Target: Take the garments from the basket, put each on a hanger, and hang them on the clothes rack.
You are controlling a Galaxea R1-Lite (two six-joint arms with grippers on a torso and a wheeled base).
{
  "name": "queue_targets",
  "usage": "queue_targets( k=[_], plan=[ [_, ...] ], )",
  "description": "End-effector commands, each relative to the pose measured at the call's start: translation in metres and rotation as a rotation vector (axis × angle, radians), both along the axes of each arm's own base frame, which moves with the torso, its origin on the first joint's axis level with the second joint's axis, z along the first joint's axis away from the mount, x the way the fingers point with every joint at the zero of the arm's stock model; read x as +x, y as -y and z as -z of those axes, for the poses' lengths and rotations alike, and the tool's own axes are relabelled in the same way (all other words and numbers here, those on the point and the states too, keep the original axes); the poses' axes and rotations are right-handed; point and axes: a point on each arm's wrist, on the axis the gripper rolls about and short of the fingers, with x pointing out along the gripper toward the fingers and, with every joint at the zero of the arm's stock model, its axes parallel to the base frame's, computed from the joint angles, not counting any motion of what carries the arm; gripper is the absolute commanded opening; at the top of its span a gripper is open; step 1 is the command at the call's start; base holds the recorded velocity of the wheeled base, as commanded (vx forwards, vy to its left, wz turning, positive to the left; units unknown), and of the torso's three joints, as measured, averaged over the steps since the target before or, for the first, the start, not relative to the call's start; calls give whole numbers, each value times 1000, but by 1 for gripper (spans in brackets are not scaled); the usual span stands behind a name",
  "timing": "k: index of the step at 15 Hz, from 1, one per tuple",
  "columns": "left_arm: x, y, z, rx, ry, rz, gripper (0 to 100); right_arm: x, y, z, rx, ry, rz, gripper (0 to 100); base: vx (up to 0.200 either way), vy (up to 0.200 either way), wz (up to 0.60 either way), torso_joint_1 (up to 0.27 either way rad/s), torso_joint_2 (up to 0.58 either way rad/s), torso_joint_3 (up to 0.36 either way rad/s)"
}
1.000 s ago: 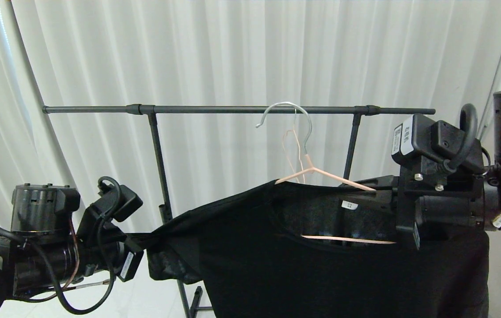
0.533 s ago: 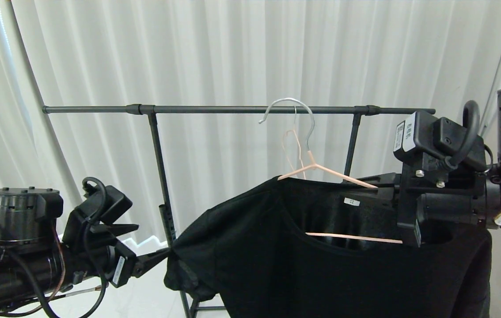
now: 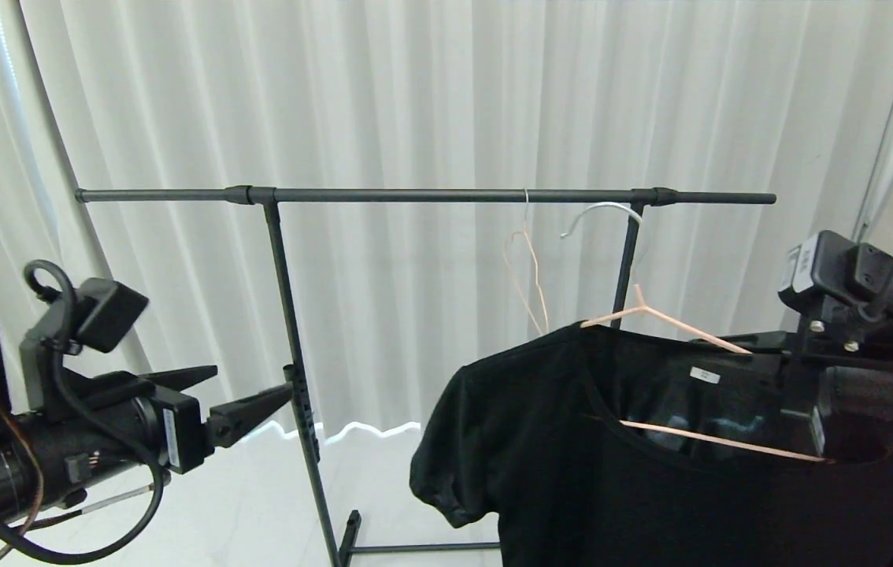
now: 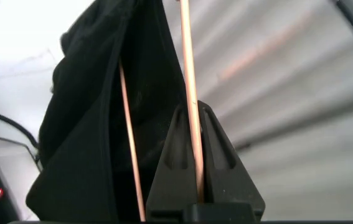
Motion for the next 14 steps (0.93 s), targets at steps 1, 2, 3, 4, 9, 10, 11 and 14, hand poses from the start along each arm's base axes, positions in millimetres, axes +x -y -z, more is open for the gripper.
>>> queue_targets(
  k=[1,2,3,4,9,10,11,14],
  plan=[
    [-11,-3,-18,-21,82,-36,100,-20,30,6,25,-6,115,0,0,0,0,0,0,0],
    [-11,-3,-17,-6,81,-78,100,-25,40,10,38,-18,190,0,0,0,0,0,0,0],
    [-8,-4,-14,16,68,-133,100,-29,49,14,56,-35,296,0,0,0,0,0,0,0],
    [-4,-5,-9,35,46,-167,100,-30,54,14,66,-38,353,0,0,0,0,0,0,0],
    [7,-6,1,96,2,-294,100,-17,74,19,49,-60,535,0,0,0,0,0,0,0],
    [8,-7,1,103,1,-309,100,-12,73,18,51,-63,542,0,0,0,0,0,0,0],
    [10,-7,2,109,-4,-324,100,-9,73,14,72,-63,549,0,0,0,0,0,0,0],
    [17,-9,4,143,-10,-407,100,-5,72,9,95,-62,563,0,0,0,0,0,0,0]
  ],
)
